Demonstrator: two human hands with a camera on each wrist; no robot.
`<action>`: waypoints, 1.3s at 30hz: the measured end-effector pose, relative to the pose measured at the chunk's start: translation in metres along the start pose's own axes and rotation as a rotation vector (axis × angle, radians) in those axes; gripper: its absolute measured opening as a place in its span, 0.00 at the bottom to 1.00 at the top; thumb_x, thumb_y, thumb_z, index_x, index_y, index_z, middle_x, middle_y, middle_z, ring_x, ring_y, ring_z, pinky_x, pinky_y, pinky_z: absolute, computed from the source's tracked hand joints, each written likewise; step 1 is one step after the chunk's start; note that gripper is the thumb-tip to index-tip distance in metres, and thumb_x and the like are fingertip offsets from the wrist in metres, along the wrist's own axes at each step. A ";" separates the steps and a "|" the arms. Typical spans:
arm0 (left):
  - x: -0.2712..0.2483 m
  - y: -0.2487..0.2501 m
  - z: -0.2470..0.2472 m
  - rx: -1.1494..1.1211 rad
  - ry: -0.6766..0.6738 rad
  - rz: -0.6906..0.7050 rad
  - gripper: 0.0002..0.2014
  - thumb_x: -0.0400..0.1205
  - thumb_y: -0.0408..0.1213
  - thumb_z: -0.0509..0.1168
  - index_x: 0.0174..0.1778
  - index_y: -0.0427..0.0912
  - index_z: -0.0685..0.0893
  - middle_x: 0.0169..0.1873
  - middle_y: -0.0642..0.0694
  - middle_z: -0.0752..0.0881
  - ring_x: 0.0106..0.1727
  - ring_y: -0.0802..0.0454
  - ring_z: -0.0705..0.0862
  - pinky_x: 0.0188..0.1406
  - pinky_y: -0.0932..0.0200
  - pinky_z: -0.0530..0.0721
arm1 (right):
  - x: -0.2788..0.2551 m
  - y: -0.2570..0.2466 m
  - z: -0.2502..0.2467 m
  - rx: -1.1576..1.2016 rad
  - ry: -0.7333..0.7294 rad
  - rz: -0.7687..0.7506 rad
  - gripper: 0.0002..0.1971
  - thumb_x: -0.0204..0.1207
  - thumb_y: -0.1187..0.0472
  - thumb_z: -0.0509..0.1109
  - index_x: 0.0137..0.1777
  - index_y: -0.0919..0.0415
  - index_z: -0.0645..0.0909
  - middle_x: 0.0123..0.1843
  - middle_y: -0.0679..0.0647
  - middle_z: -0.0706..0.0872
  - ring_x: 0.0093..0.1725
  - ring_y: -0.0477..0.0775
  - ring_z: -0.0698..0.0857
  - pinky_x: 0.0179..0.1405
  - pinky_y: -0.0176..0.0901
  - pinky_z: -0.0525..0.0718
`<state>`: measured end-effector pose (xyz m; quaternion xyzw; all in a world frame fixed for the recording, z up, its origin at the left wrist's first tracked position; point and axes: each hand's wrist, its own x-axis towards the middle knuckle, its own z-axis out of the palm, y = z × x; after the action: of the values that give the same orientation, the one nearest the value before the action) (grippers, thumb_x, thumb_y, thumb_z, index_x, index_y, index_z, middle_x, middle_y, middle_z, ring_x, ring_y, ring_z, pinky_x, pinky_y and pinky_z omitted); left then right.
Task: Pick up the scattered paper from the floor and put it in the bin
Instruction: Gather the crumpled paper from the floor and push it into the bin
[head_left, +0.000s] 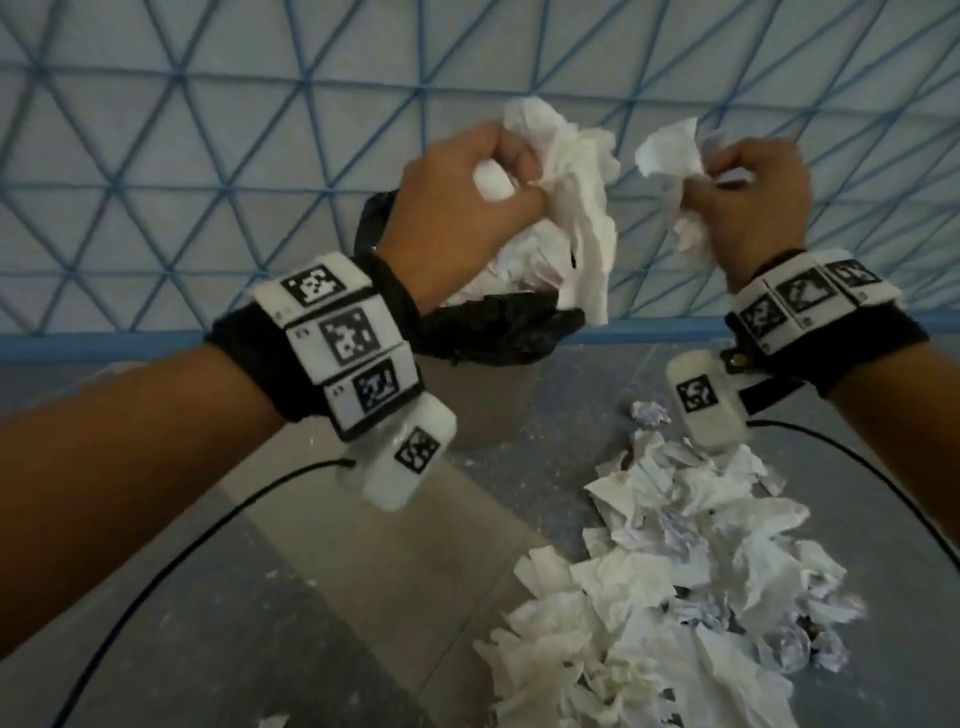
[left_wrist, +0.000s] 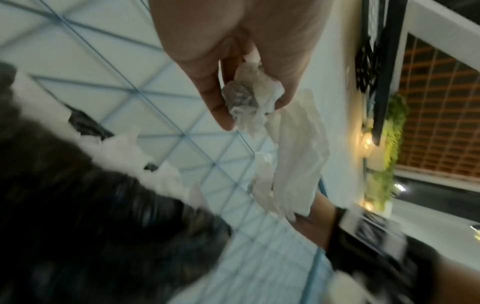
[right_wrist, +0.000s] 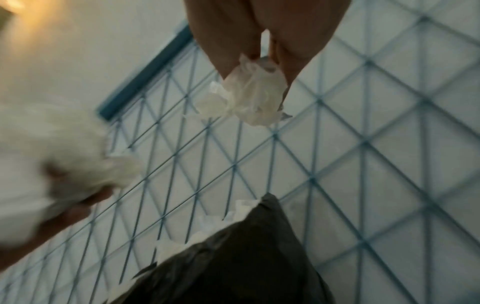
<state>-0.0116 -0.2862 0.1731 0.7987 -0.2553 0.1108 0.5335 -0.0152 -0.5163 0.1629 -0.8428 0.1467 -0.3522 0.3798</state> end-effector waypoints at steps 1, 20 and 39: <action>0.011 0.001 -0.005 0.059 0.027 -0.012 0.11 0.71 0.38 0.70 0.30 0.58 0.76 0.36 0.63 0.82 0.36 0.73 0.79 0.37 0.82 0.72 | 0.002 -0.010 0.007 0.000 0.019 -0.083 0.03 0.62 0.63 0.75 0.34 0.60 0.83 0.40 0.41 0.72 0.45 0.43 0.85 0.45 0.27 0.80; 0.033 -0.046 -0.023 0.791 -0.644 -0.288 0.22 0.84 0.31 0.54 0.76 0.39 0.68 0.79 0.39 0.67 0.79 0.42 0.65 0.76 0.55 0.63 | -0.034 -0.061 0.071 -0.645 -0.783 -0.092 0.24 0.81 0.50 0.53 0.74 0.60 0.65 0.77 0.66 0.67 0.74 0.70 0.68 0.74 0.58 0.69; 0.027 -0.078 0.004 0.955 -0.762 -0.222 0.25 0.86 0.47 0.51 0.72 0.34 0.73 0.72 0.36 0.75 0.72 0.38 0.73 0.75 0.48 0.71 | -0.049 -0.048 0.129 -0.828 -0.908 -0.261 0.17 0.78 0.60 0.64 0.64 0.66 0.79 0.66 0.66 0.82 0.67 0.66 0.79 0.64 0.55 0.76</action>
<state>0.0516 -0.2748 0.1217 0.9545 -0.2654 -0.1360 -0.0032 0.0396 -0.3897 0.1156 -0.9965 -0.0089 0.0835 0.0002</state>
